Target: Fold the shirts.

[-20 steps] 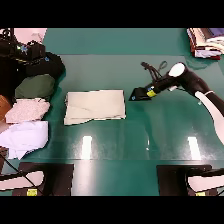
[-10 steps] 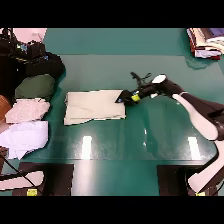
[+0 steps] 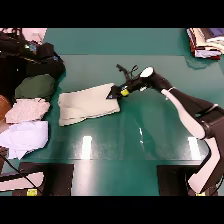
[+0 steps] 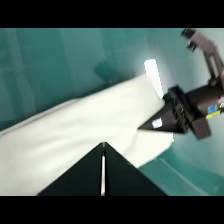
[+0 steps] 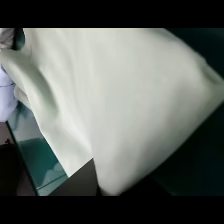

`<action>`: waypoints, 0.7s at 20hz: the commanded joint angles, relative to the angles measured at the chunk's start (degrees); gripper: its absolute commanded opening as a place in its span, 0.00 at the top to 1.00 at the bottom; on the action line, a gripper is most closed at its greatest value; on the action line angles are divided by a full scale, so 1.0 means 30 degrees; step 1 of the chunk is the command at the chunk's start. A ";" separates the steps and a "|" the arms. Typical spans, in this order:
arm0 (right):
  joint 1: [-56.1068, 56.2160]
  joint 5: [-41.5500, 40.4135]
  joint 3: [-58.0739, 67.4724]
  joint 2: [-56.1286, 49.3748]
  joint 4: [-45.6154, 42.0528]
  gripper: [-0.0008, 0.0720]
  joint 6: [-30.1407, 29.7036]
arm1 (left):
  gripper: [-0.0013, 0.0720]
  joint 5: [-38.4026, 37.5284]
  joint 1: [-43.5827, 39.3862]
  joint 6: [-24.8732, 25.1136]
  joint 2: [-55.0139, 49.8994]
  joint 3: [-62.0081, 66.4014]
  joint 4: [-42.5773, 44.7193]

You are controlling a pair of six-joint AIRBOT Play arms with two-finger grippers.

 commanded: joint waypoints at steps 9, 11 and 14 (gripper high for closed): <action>-1.4797 0.0058 -0.7002 1.1096 -0.9282 0.97 0.3016 | 0.95 0.1035 -0.6353 0.0000 0.0015 0.0000 0.0415; -1.8768 -0.0386 -0.8393 1.2546 -0.9267 0.96 0.3060 | 0.95 0.1413 -0.6696 -0.0007 0.0015 0.0000 0.0415; -2.3853 -0.1712 -1.0703 1.4309 -0.9253 0.96 0.3599 | 0.95 0.2062 -0.6849 -0.0073 0.0015 0.0000 0.0328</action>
